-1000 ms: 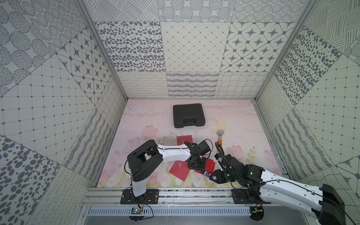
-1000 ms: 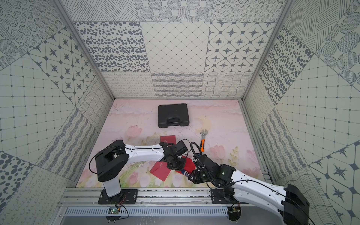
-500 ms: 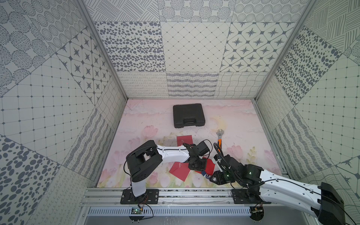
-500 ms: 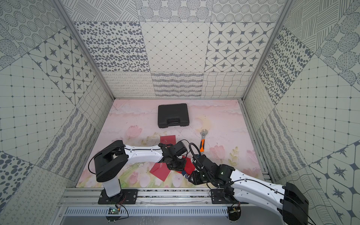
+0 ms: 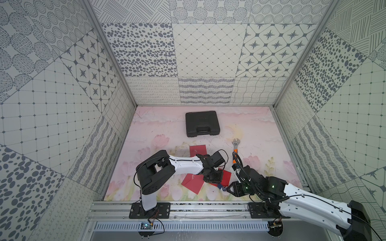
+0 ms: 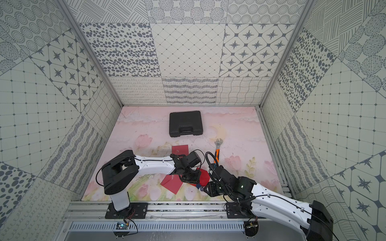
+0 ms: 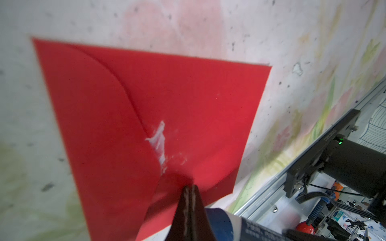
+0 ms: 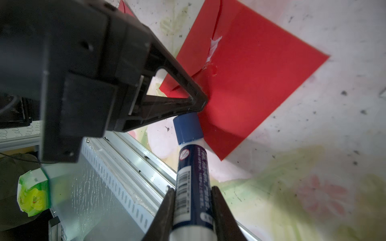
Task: Seal the envelope with a glue stick
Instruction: Close the lid of the glue stick.
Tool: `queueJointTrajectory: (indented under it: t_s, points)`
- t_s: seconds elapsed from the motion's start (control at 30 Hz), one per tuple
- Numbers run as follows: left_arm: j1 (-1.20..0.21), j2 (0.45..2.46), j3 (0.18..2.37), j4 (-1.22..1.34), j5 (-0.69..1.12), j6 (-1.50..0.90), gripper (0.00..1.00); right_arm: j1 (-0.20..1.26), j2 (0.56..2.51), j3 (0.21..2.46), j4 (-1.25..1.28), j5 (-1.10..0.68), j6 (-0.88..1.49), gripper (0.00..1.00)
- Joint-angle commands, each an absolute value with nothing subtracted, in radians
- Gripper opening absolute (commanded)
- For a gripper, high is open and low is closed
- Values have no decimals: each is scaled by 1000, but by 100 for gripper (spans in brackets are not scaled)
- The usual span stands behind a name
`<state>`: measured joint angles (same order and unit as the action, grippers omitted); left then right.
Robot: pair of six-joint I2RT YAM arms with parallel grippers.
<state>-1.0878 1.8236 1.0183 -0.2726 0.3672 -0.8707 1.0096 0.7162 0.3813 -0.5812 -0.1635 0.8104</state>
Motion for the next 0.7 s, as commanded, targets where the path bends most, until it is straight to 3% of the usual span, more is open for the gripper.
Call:
queueJointTrajectory:
  t_s: [0.0,0.67]
  points:
    - [-1078,1828,985,-236,427,-911,0,1009,679,431,-555,-88,791,0]
    - [-1072,1854,968,-142,491,-954,0,1010,601,454,-540,-49,779,0]
